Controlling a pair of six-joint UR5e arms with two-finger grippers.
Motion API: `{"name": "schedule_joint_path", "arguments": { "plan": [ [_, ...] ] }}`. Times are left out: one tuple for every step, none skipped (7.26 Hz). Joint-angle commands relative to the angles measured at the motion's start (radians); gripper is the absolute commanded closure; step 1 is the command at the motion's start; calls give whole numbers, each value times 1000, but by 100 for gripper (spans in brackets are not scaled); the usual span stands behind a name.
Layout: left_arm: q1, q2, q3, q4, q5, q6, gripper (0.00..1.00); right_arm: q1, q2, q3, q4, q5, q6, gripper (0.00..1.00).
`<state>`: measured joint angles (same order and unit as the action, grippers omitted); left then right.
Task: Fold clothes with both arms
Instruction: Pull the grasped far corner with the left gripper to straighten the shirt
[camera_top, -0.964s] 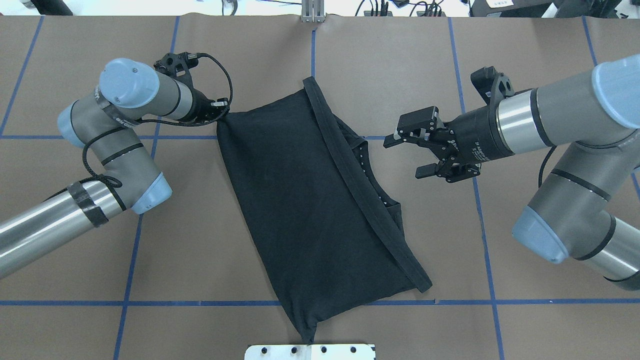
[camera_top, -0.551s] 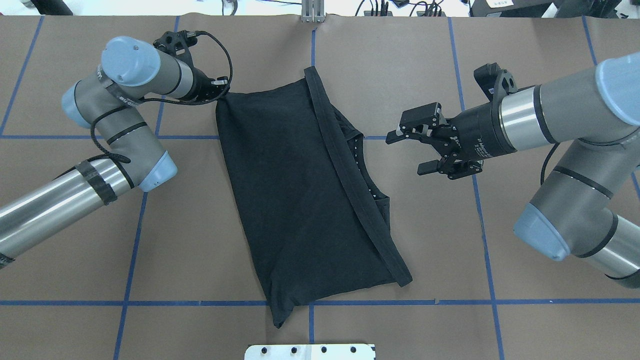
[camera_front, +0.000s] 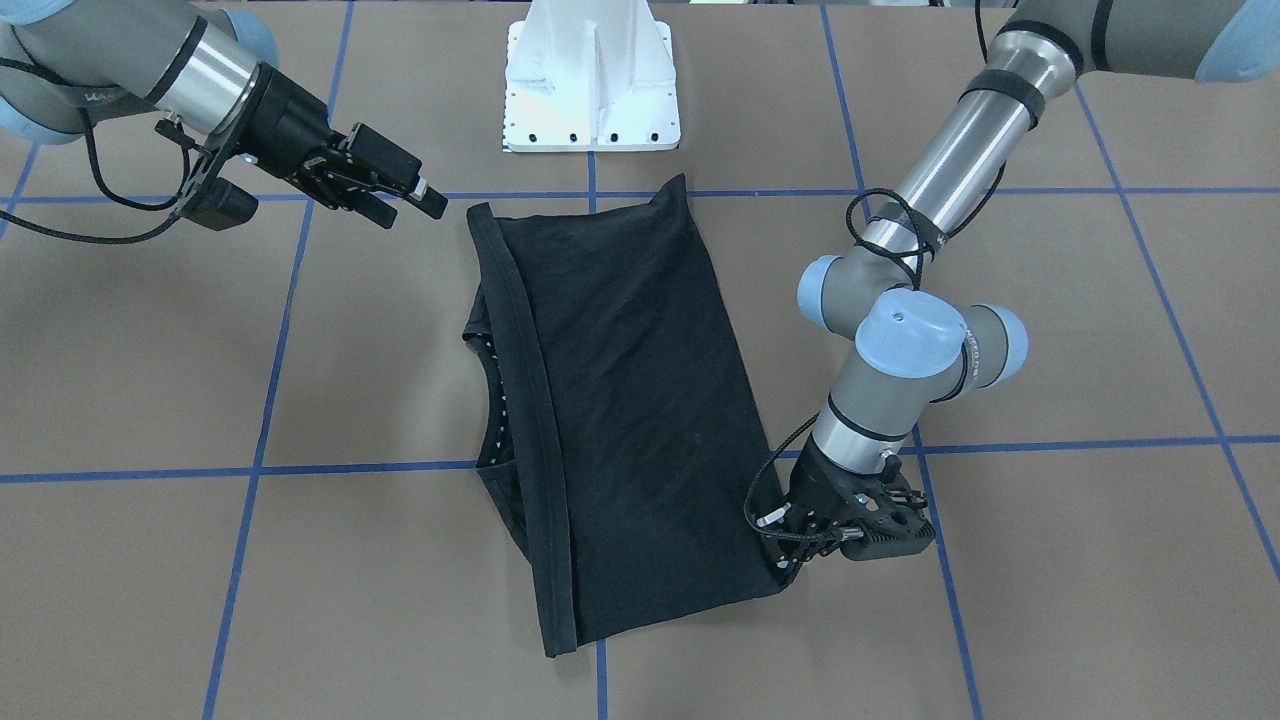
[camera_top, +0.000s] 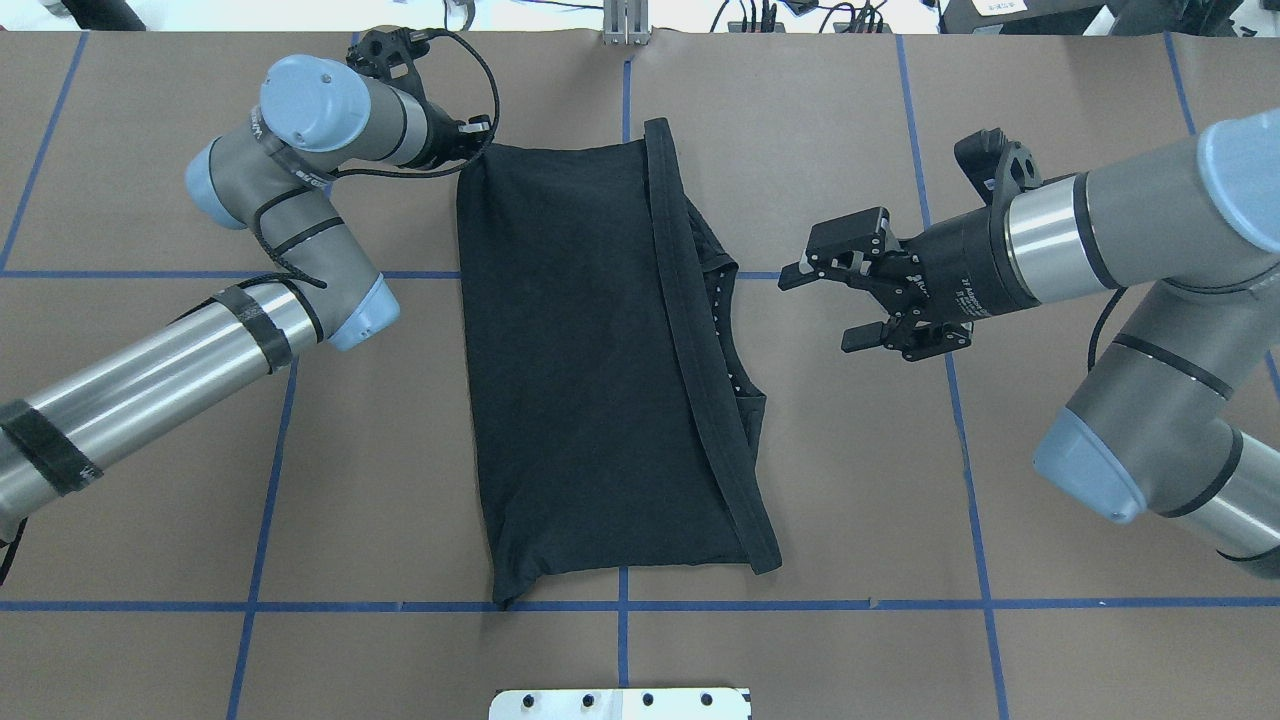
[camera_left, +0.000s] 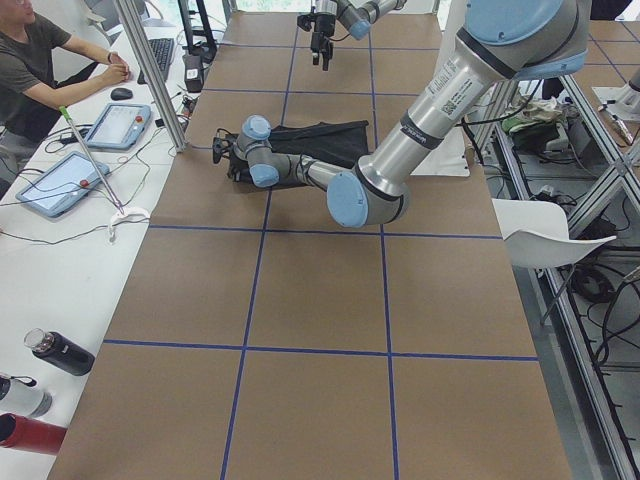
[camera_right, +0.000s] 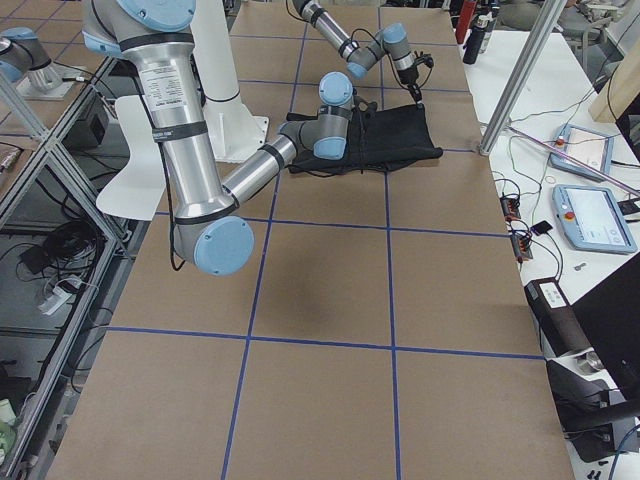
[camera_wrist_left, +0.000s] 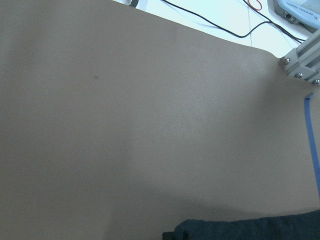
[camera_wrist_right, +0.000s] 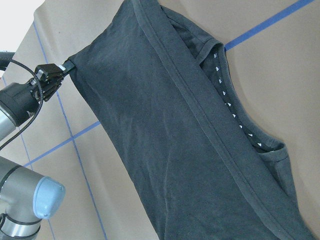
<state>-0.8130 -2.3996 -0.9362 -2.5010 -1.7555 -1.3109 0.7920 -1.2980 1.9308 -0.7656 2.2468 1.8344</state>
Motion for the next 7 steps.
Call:
{"name": "schedule_joint_path", "arguments": {
  "plan": [
    [1, -56, 86, -65, 27, 1, 100, 7, 0, 1, 0, -4, -4, 0],
    [3, -76, 100, -68, 28, 1, 100, 7, 0, 2, 0, -4, -4, 0],
    [5, -110, 140, -73, 42, 4, 100, 7, 0, 1, 0, -4, -3, 0],
    [5, -118, 166, -97, 42, 5, 100, 9, 0, 1, 0, -4, -3, 0],
    [5, -118, 171, -101, 44, 7, 100, 9, 0, 1, 0, -4, -4, 0],
    [8, -116, 171, -102, 74, 9, 82, 10, 0, -1, 0, -6, -4, 0],
    [36, -112, 174, -102, 155, 18, 1, 10, -6, -3, 0, -6, -4, 0]
  ]
}}
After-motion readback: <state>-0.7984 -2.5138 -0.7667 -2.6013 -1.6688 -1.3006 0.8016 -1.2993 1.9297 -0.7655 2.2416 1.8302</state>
